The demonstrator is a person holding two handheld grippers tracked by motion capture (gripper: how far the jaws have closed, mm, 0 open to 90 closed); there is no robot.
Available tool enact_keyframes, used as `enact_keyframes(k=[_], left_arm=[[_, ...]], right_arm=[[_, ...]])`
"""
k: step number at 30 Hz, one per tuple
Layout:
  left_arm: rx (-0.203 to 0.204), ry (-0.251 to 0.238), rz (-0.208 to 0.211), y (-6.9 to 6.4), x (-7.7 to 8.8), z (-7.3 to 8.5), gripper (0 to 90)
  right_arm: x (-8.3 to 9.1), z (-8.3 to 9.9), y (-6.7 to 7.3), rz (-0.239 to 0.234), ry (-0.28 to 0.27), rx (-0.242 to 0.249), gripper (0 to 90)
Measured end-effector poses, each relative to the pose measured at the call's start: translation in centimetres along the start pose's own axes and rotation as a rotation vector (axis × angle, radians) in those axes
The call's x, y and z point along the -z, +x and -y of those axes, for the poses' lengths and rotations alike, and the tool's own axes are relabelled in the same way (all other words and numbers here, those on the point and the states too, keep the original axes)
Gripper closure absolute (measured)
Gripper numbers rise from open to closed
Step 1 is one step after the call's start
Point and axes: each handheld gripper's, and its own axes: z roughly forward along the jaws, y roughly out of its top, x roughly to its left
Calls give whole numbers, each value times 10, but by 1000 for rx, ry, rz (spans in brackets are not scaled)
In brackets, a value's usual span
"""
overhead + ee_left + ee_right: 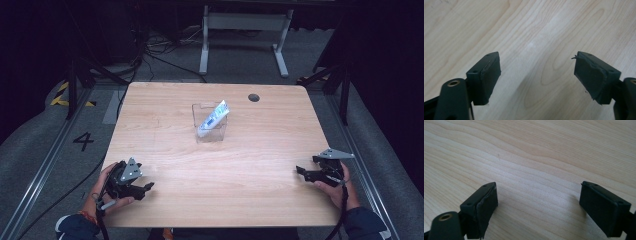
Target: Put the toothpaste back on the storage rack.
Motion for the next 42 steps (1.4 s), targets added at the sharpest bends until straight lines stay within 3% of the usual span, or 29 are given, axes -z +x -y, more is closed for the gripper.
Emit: enact_keyframes(k=[5,10,12,15,42], left_arm=[[82,-37,33,4,1,19,184],[137,-32,23,9,0,33,172],[193,-43,39,13,0,39,155],[249,-47,4,14,0,40,157],[247,-30,1,15,-4,37,97]], right_arm=[[0,0,0,-1,0,0,153],[0,0,0,-2,0,1,153],[0,0,0,-2,0,1,153],[0,0,0,-5,0,4,153],[-2,-2,-1,-17,4,19,145]])
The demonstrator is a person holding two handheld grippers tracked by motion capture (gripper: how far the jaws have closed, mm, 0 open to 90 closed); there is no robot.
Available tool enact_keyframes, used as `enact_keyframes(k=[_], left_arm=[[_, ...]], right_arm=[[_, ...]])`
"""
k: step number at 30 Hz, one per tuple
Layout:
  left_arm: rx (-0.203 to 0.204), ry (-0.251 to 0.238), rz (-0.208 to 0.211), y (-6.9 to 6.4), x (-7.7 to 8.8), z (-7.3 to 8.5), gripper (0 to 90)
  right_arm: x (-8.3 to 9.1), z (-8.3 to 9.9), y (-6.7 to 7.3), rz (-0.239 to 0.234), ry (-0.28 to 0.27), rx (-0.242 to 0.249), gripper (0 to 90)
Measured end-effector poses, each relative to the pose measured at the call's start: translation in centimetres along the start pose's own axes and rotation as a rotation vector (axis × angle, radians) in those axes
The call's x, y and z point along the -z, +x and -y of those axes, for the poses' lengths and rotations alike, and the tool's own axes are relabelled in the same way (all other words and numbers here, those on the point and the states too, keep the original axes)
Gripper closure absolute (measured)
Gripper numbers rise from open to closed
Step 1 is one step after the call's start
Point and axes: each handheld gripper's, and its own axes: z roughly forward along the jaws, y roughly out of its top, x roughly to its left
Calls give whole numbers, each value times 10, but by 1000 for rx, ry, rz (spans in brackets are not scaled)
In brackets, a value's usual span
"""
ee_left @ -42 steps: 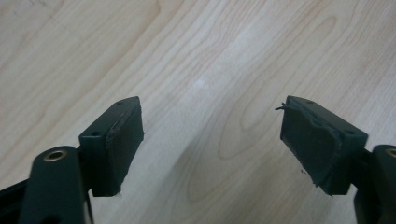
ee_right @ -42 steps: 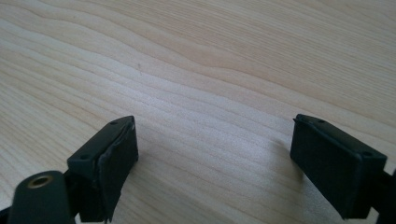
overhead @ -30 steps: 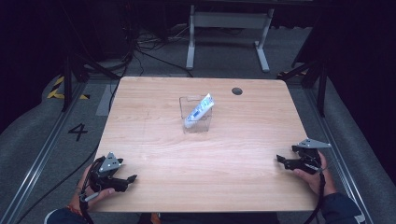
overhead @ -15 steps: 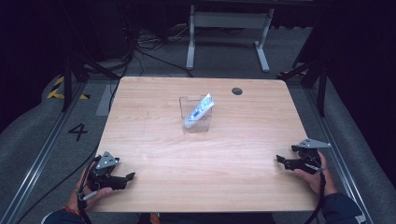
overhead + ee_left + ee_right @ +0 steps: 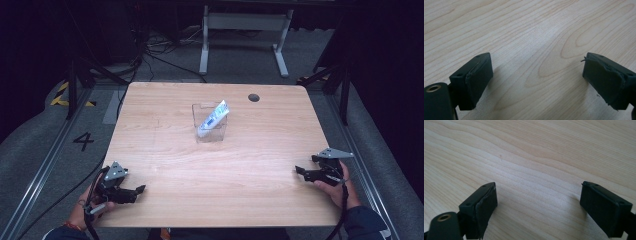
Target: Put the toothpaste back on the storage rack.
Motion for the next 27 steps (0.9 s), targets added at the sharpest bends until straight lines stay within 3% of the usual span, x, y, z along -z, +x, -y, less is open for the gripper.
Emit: enact_keyframes(k=[13,19,27], left_arm=[[-16,1,-4,0,-1,-1,72],[-14,24,24,-2,-4,-2,21],[-18,31,23,-2,-4,-3,2]], right_arm=[[0,0,0,-3,-2,0,145],[0,0,0,-3,-1,2,147],[0,0,0,-3,-1,3,147]])
